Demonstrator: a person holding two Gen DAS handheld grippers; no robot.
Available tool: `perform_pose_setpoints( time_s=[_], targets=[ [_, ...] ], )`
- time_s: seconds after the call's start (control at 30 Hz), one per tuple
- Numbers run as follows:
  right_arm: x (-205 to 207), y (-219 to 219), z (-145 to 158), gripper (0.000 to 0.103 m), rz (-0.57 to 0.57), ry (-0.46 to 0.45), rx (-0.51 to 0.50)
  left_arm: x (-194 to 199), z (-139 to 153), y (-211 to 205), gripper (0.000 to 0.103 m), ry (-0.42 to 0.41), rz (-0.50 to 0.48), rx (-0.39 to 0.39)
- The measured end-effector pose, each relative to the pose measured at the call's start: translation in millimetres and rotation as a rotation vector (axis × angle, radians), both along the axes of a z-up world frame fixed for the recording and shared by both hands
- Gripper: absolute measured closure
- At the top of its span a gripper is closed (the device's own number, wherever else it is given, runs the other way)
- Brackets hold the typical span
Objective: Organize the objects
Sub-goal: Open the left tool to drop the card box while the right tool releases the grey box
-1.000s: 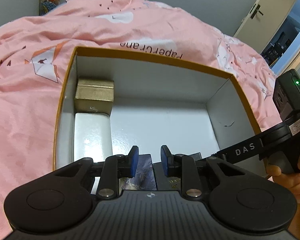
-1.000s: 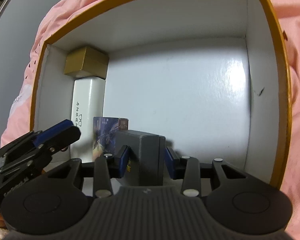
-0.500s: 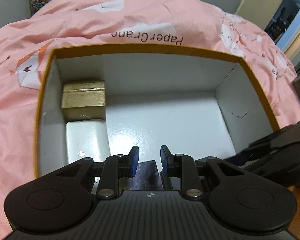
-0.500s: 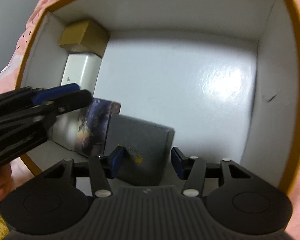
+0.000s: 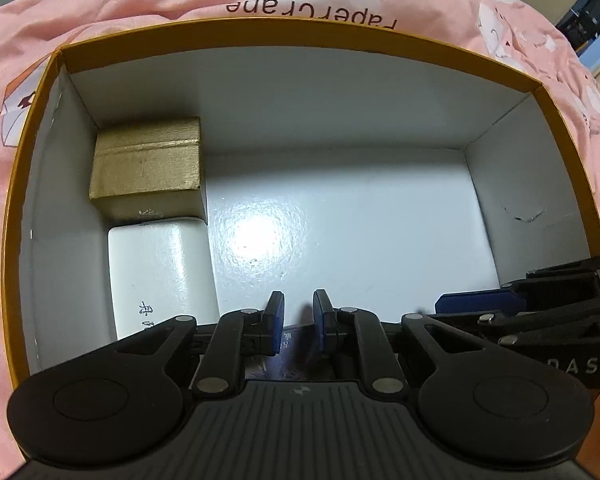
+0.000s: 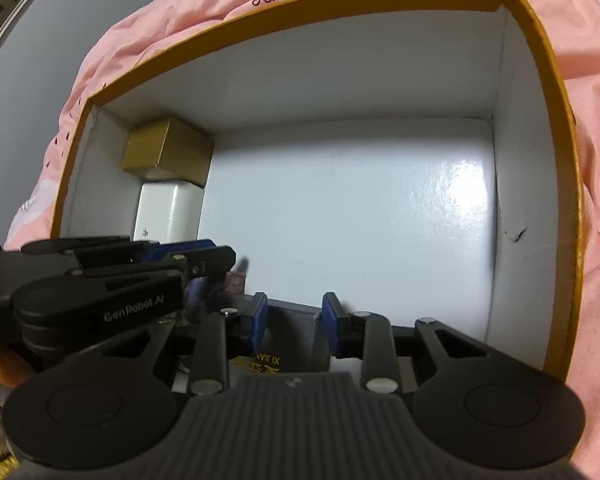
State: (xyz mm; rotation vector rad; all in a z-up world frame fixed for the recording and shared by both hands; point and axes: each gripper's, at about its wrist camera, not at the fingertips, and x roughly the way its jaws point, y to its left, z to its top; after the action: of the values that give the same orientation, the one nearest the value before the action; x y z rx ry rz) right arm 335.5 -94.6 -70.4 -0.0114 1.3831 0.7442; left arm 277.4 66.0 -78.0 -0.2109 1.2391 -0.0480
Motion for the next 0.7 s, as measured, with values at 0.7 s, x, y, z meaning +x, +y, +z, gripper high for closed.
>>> perform_pose_setpoints(
  time_s=[0.7],
  targets=[
    [-85, -26, 65, 0.057, 0.109, -0.344, 0.031, -101, 91, -26, 0.081, -0.394, -0.04, 0.001]
  ],
)
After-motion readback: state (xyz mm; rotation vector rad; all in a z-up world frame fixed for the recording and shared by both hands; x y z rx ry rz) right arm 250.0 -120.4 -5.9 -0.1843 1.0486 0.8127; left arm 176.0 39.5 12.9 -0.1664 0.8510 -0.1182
